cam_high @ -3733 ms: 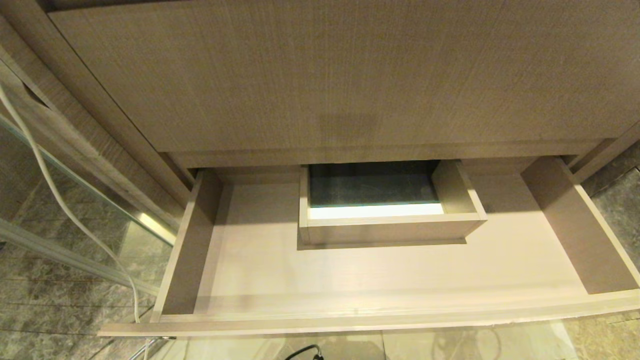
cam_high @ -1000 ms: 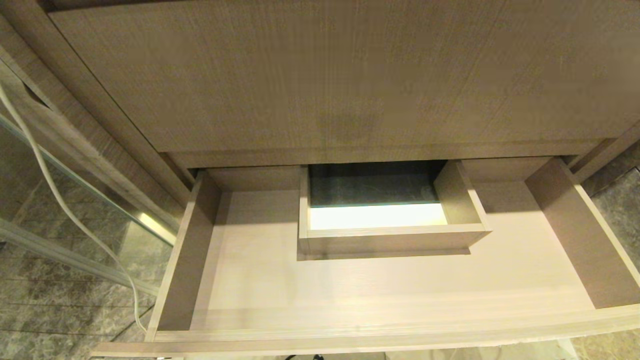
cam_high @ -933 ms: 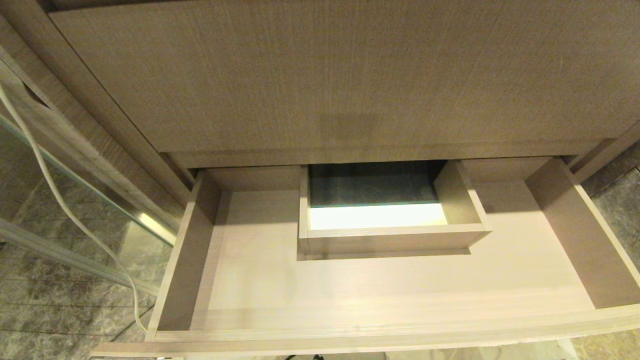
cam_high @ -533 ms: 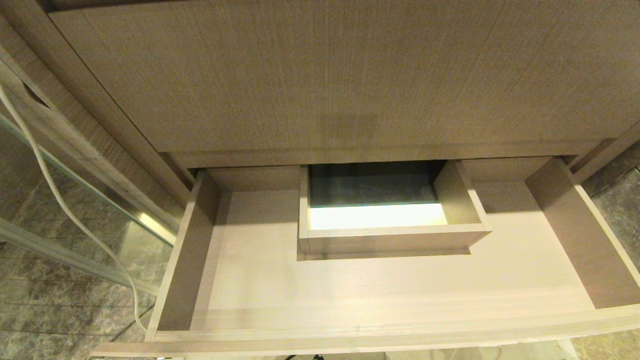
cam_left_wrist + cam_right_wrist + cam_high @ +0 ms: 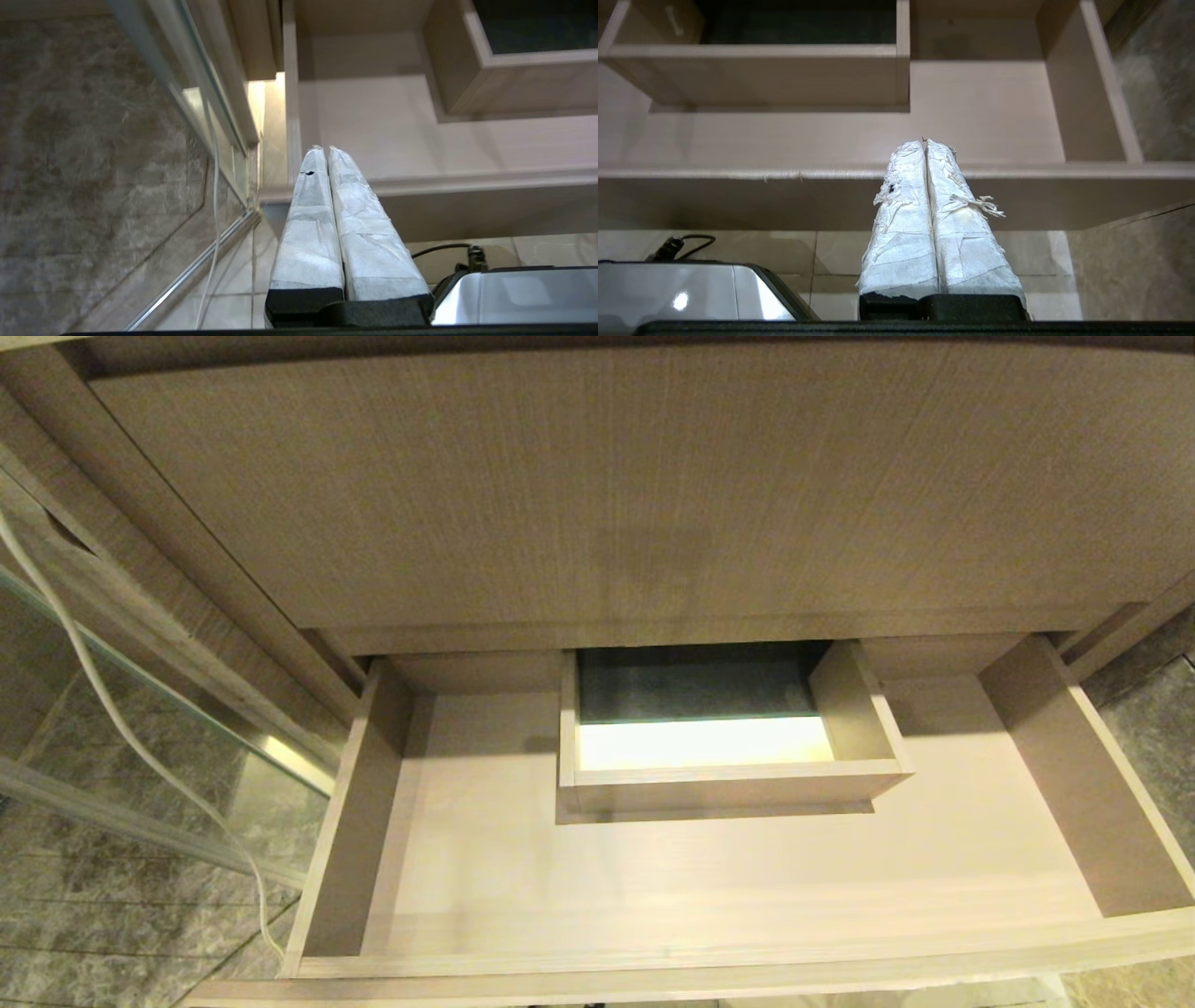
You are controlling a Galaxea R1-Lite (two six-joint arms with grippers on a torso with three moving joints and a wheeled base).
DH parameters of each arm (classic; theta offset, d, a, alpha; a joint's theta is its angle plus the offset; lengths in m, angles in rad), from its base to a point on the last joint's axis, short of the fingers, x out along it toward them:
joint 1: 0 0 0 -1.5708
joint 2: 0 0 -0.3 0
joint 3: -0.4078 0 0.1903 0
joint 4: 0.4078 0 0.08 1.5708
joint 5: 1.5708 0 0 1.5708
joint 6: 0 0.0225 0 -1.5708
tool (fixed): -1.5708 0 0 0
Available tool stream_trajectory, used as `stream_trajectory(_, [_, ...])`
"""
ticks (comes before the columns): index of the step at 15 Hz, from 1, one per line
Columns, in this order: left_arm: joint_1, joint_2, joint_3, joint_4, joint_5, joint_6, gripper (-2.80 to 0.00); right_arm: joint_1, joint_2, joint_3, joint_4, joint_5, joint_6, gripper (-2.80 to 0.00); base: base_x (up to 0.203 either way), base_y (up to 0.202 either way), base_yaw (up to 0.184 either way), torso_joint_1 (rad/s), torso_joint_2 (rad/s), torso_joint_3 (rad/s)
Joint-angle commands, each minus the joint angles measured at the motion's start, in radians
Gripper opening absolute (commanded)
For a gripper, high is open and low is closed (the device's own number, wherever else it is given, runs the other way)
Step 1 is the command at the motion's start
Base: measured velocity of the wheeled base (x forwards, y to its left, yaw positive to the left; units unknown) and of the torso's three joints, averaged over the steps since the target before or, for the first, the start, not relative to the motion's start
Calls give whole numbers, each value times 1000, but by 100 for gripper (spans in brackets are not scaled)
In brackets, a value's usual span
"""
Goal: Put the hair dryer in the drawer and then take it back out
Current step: Pick up the hairdryer
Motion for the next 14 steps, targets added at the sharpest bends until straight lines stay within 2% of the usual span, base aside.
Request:
stream_trajectory(1, [0,1,1,-1,1,0,-280,0,2,0,-1,1,1,-280,0,0,0,124,-548,-281])
stream_trajectory(4, [0,1,1,-1,1,0,-280,0,2,0,-1,0,0,-280,0,0,0,30,-541,-265])
stream_trajectory(14, [0,1,1,-1,1,0,-280,0,2,1,-2,-2,8,-280,0,0,0,269,-478,-269])
